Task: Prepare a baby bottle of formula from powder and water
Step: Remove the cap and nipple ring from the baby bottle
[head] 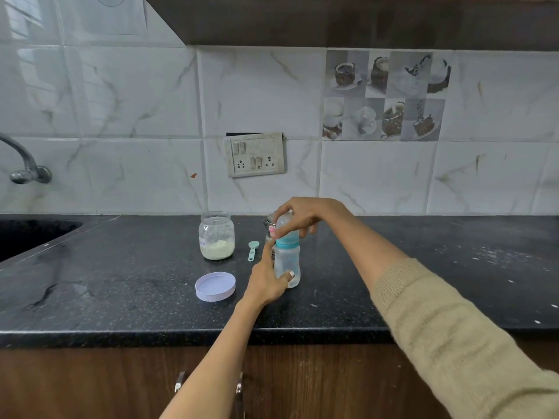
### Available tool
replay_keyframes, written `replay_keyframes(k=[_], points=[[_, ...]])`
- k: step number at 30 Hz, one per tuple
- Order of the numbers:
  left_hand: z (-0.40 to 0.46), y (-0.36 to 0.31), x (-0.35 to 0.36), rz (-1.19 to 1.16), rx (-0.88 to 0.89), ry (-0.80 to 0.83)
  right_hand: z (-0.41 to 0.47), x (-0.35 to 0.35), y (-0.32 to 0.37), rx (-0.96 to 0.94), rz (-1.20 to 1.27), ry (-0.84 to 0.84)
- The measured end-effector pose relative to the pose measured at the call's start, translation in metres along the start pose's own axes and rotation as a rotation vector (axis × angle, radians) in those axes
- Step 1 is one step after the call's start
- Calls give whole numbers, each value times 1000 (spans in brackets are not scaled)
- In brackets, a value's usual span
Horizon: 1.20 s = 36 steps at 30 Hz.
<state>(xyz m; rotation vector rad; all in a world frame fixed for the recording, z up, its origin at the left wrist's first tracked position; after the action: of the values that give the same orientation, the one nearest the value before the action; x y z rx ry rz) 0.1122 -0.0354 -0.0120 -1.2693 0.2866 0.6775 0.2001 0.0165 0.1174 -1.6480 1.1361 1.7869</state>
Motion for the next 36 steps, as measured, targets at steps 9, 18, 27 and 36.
replay_keyframes(k=[9,18,27,36], points=[[0,-1,-1,-6,12,11,-21,-47,-17,-131,636,-309],[-1,-1,-1,-18,18,8,-28,64,-116,206,851,-516],[1,1,1,-23,23,4,-20,93,-138,267,724,-664],[0,1,0,-39,7,4,-12,108,-143,337,605,-661]])
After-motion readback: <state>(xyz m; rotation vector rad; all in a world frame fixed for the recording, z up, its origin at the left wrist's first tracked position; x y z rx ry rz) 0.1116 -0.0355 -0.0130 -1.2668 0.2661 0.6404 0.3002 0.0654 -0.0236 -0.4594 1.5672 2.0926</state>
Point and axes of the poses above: each hand's wrist, its own z-axis towards the middle knuckle, its own x-axis out of the palm, y = z × x, the point moved 5 cm from there along z, towards the middle knuckle, and after that the axes turned 3 degrees about -x, right-handed, at the moved point
